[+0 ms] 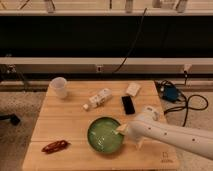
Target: Pick up the ceramic bowl
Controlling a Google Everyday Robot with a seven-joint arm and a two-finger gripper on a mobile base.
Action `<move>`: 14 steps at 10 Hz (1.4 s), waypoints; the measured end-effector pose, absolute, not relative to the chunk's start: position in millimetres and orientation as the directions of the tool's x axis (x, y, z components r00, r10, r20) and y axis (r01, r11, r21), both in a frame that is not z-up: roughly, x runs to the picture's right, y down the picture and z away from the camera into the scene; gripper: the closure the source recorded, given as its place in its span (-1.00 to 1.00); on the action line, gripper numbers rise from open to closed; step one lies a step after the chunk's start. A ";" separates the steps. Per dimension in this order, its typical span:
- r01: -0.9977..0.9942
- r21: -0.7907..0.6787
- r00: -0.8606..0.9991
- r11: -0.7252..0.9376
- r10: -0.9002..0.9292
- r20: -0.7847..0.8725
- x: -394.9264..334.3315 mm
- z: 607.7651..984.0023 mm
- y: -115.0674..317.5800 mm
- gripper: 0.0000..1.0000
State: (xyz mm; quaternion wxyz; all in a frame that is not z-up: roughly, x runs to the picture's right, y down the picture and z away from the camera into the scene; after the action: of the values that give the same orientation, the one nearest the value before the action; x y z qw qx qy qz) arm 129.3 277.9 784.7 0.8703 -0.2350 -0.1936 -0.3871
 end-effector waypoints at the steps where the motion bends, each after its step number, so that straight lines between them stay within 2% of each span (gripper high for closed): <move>1: 0.766 -0.260 0.624 0.588 -0.583 0.520 129.8 784.8 278.1 -0.60; 10: 0.774 -0.280 0.612 0.568 -0.555 0.563 132.1 790.5 282.7 -0.60; 12: 0.774 -0.281 0.611 0.567 -0.555 0.565 132.5 790.5 283.2 -0.49; 14: 0.775 -0.283 0.611 0.566 -0.555 0.565 133.4 789.9 283.3 -0.49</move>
State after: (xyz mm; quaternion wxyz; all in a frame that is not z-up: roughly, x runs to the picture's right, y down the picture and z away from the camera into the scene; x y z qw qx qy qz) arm 133.4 283.3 789.9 0.8591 -0.2598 -0.2118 -0.3869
